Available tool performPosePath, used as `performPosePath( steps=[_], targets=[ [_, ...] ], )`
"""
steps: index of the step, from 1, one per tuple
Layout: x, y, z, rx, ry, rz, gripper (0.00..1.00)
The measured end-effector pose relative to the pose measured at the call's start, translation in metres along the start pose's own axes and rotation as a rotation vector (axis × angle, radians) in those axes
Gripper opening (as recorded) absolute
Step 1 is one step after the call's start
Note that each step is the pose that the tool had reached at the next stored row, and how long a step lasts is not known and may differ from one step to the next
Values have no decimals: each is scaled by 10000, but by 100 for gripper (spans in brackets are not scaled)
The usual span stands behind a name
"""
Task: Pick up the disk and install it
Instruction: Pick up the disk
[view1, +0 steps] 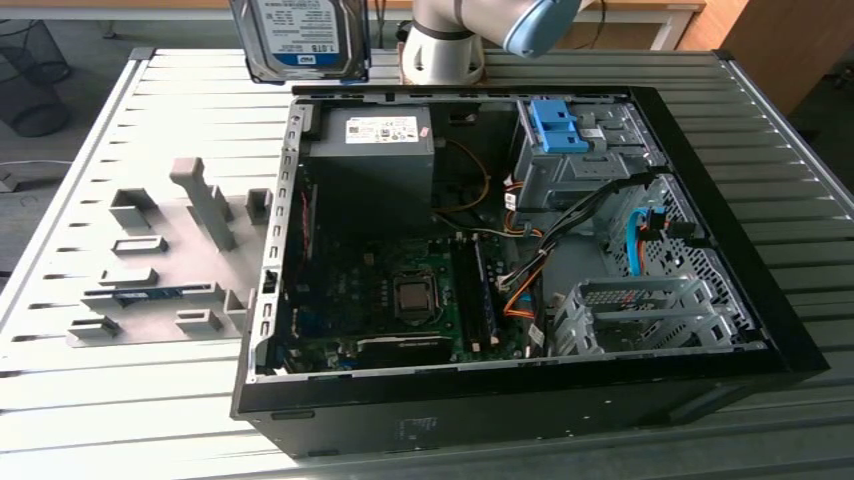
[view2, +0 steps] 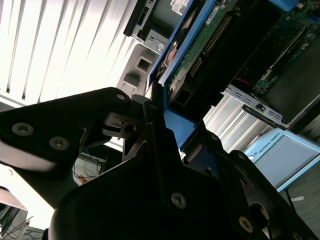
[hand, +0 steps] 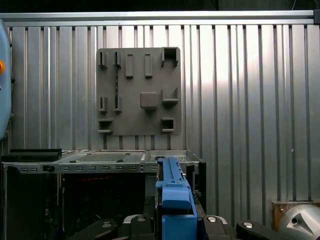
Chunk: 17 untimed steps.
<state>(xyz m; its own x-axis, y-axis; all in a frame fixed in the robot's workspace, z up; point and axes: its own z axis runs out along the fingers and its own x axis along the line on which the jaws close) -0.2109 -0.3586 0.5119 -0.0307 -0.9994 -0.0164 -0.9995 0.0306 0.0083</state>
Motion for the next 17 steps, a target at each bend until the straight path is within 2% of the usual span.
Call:
performPosePath(
  steps=[17],
  targets=[
    [-3,-103,-1,1,0,0,37]
  ],
)
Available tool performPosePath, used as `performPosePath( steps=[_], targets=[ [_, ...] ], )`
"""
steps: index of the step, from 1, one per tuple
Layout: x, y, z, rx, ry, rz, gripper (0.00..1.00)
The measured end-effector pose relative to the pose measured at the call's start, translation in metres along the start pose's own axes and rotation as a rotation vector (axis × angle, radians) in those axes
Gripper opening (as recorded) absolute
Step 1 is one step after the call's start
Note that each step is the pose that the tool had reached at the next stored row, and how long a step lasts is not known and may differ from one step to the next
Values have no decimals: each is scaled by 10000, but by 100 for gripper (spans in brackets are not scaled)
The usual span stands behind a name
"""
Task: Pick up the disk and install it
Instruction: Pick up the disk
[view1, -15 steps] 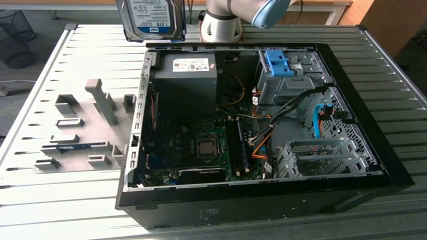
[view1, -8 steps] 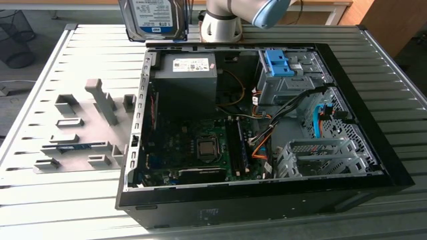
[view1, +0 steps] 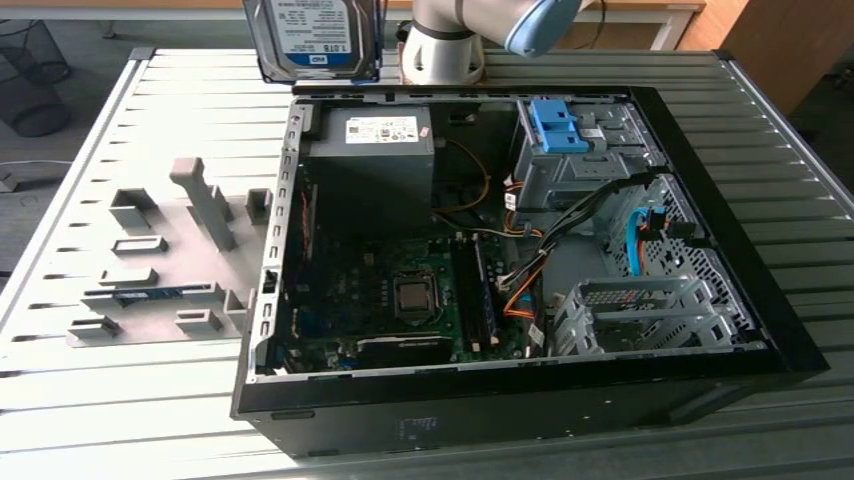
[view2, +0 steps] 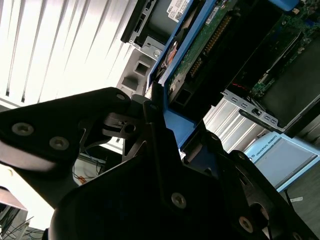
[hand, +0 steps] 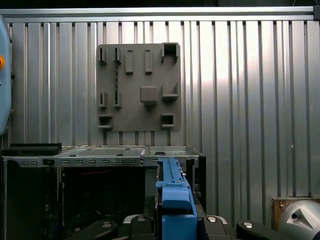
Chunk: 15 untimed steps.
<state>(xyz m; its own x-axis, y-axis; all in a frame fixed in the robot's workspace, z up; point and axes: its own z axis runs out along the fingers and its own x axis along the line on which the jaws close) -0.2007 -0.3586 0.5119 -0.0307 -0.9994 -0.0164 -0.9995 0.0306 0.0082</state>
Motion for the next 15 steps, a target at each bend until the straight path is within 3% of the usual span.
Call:
performPosePath(
  steps=[15],
  targets=[
    [-3,-95,-1,-1,1,0,37]
  ],
)
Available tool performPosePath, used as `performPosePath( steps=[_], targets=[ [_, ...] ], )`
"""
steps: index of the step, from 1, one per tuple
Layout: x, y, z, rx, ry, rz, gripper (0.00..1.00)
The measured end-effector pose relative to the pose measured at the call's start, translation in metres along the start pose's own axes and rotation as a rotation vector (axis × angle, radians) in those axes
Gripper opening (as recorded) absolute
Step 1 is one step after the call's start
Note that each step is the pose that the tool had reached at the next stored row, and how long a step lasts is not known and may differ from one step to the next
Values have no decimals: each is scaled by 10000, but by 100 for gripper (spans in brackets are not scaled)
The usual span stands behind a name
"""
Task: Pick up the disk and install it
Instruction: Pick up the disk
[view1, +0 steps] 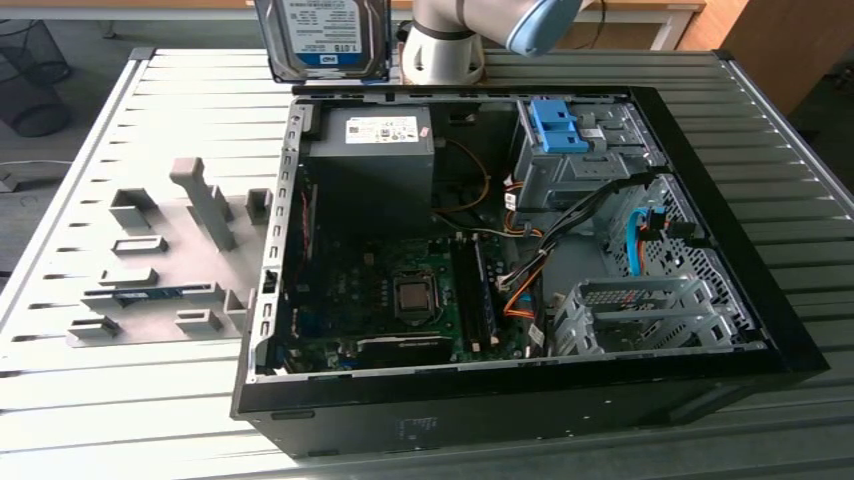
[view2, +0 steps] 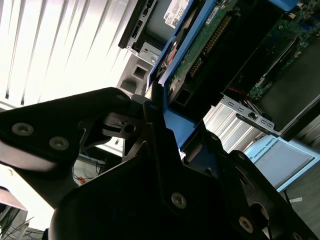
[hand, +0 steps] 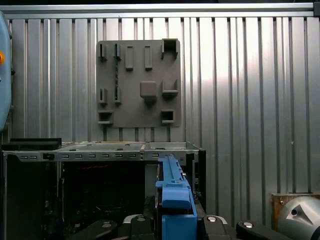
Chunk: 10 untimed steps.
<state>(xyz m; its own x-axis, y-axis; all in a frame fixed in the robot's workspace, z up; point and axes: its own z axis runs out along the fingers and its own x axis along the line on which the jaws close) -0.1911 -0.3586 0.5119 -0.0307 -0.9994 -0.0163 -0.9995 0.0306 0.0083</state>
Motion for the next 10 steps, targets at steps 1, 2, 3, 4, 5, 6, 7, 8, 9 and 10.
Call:
performPosePath(
  steps=[1,2,3,4,5,6,7,8,9,10],
  targets=[
    [0,-10,0,0,0,0,37],
    [-1,-20,0,0,0,0,37],
    [-1,-29,0,0,0,0,37],
    [-1,-38,0,0,0,0,37],
    [-1,-47,0,0,0,0,37],
    [-2,-55,-1,0,0,0,37],
    [-2,-64,0,0,0,0,37],
    [-2,-73,0,1,0,0,37],
    [-2,-83,0,1,-1,0,37],
    [-3,-92,0,0,-1,-1,37]
  ],
)
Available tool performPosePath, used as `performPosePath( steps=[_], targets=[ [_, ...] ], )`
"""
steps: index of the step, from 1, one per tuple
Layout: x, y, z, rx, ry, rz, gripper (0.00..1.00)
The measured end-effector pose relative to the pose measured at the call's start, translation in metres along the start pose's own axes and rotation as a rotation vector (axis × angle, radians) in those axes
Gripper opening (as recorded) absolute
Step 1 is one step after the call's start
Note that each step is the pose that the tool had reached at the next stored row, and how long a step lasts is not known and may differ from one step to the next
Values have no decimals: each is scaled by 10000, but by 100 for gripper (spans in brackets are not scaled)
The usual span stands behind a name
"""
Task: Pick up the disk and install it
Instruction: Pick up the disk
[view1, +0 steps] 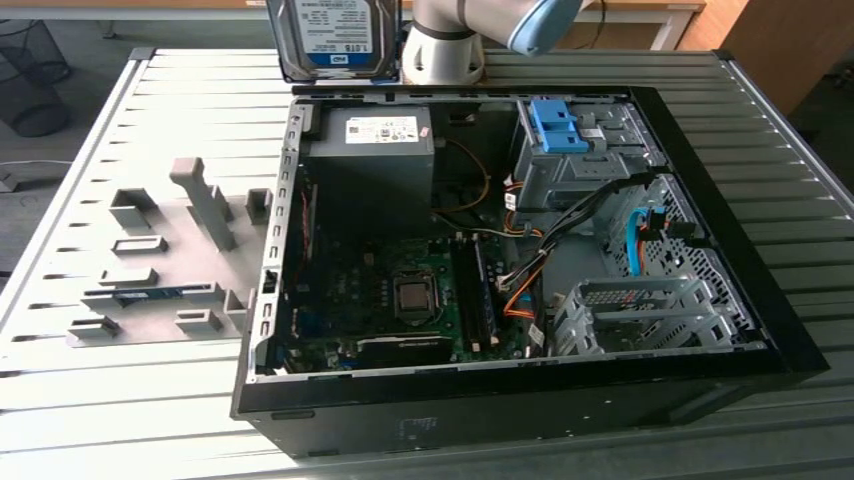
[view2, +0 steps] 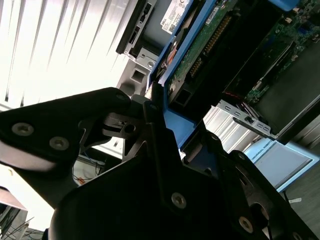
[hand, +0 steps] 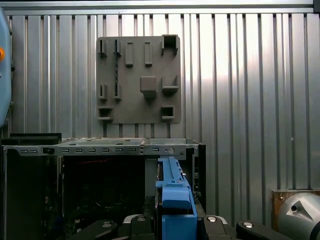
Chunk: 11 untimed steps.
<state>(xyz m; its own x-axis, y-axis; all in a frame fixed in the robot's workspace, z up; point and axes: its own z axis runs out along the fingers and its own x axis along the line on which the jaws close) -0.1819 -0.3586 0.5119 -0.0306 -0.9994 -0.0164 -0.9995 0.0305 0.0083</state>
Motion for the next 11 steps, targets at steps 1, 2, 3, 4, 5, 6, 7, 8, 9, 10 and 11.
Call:
performPosePath(
  steps=[1,2,3,4,5,6,7,8,9,10,11],
  targets=[
    [0,-9,0,0,1,1,37],
    [-1,-16,-1,-1,1,1,37],
    [-1,-26,-1,0,1,1,37],
    [-1,-34,-1,-1,1,1,37],
    [-1,-44,-1,-1,1,1,37],
    [-2,-56,0,0,0,1,37],
    [-2,-68,-1,0,0,1,37],
    [-2,-78,-1,-1,1,1,37],
    [-3,-86,-1,-1,1,1,37],
    [-3,-94,-1,-1,1,1,37],
    [-3,-103,-1,-1,1,1,37]
  ],
)
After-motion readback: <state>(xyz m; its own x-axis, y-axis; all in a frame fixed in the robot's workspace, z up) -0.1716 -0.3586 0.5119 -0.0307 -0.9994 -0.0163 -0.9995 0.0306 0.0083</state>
